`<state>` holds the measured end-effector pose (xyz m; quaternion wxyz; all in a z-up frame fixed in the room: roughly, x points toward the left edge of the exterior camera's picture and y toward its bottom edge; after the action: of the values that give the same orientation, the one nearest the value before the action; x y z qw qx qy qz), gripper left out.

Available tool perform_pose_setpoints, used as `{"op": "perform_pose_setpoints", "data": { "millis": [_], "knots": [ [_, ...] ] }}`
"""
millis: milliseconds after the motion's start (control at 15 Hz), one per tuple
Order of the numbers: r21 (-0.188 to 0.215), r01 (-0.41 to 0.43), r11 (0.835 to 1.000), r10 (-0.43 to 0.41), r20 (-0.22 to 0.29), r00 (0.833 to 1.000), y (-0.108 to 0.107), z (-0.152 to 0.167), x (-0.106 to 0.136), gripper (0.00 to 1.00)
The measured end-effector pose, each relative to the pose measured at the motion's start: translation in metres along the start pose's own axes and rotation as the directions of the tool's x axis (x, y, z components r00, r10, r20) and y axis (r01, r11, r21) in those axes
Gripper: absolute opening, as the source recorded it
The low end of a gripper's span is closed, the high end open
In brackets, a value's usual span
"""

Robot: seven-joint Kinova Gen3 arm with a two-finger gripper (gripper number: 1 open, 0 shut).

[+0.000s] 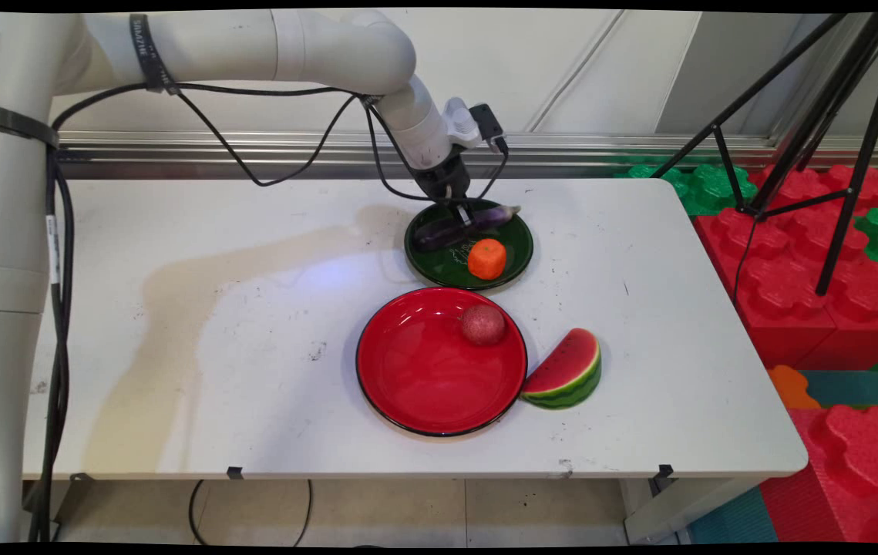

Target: Place the picked object on the table

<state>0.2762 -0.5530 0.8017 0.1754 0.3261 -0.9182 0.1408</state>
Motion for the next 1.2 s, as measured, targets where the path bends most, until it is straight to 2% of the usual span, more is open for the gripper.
{"op": "perform_pose_setpoints", "data": {
  "millis": [333, 667, 867, 1200],
  "knots": [
    [0.027, -0.027, 0.999, 0.027, -0.026, 0.999, 0.001, -0.033, -0.001, 0.00],
    [0.084, -0.070, 0.994, 0.075, -0.052, 0.996, 0.004, -0.093, -0.006, 0.00],
    [0.108, -0.134, 0.985, 0.138, -0.039, 0.990, 0.007, -0.137, -0.026, 0.00],
    [0.104, -0.224, 0.969, 0.226, -0.010, 0.974, 0.013, -0.184, -0.063, 0.00]
  ]
}}
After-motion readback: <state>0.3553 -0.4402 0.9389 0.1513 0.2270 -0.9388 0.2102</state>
